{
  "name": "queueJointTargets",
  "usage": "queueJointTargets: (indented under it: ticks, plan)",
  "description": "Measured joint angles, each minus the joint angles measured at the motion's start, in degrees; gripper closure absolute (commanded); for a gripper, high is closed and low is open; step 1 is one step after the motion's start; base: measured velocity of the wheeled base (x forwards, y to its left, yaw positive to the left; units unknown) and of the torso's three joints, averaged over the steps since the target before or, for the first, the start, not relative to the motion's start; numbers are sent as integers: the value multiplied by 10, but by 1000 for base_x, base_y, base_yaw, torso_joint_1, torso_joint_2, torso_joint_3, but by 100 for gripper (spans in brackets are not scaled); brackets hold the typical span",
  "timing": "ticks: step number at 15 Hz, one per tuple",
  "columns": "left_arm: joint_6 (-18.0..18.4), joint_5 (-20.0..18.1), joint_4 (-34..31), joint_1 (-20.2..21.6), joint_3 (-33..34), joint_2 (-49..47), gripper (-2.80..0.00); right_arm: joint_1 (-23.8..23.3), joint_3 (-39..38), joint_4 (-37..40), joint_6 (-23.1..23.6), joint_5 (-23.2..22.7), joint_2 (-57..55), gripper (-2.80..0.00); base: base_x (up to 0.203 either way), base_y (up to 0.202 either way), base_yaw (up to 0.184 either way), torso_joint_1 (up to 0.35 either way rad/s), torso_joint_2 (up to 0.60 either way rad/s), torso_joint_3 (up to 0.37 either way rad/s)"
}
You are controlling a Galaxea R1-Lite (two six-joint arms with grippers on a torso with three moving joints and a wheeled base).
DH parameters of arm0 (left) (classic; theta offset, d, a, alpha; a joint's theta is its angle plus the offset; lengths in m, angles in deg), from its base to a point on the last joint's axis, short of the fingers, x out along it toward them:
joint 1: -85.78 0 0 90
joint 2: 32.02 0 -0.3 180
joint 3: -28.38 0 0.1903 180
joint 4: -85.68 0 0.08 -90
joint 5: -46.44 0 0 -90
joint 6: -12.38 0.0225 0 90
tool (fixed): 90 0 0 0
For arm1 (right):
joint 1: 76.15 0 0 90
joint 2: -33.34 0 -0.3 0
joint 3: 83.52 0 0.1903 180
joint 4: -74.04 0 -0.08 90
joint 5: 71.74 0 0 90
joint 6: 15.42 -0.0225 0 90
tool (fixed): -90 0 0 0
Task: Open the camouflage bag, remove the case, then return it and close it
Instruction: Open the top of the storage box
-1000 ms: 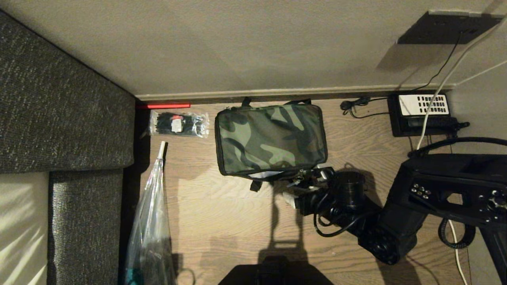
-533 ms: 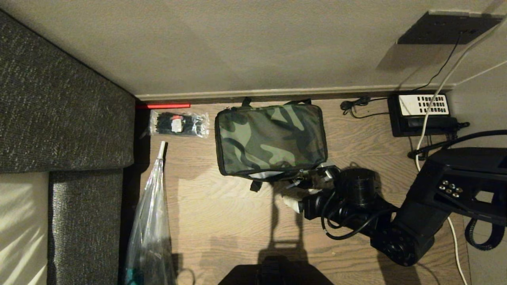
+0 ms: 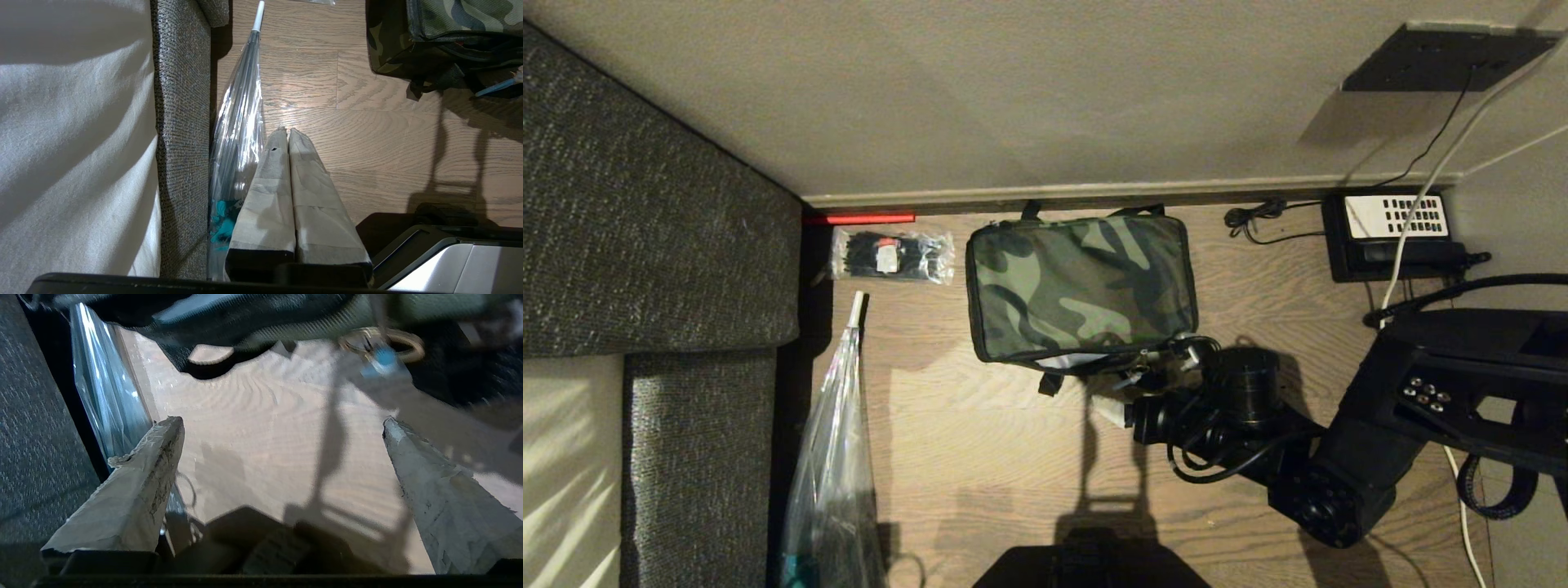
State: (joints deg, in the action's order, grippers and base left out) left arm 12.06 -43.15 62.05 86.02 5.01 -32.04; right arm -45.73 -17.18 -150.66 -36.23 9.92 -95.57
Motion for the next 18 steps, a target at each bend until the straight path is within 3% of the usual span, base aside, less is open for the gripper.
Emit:
queueJointTargets:
  ticks: [7, 12, 18]
  plan:
    - [0, 0, 0, 0, 0, 0, 0, -1, 41, -118, 13, 14, -50, -280, 0, 0, 0, 0, 0, 0]
    - [0, 0, 0, 0, 0, 0, 0, -19, 43, -120, 74, 15, -68, -280, 0, 0, 0, 0, 0, 0]
    - [0, 0, 0, 0, 0, 0, 0, -36, 57, -125, 87, 13, -75, -280, 0, 0, 0, 0, 0, 0]
